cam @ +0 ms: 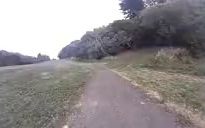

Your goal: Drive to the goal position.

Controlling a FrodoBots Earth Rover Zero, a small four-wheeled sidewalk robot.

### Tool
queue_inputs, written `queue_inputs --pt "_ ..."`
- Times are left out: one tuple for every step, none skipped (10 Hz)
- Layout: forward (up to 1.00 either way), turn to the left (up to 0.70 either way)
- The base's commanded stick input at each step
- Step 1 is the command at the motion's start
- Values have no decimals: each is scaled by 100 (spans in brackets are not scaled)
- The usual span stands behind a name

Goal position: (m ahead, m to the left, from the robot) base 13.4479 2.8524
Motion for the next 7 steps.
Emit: queue_inputs --pt "45 -8" --pt "45 -8" --pt "45 -8" --pt "45 -8" --pt "45 -8" --pt "45 -8" --pt "45 -9"
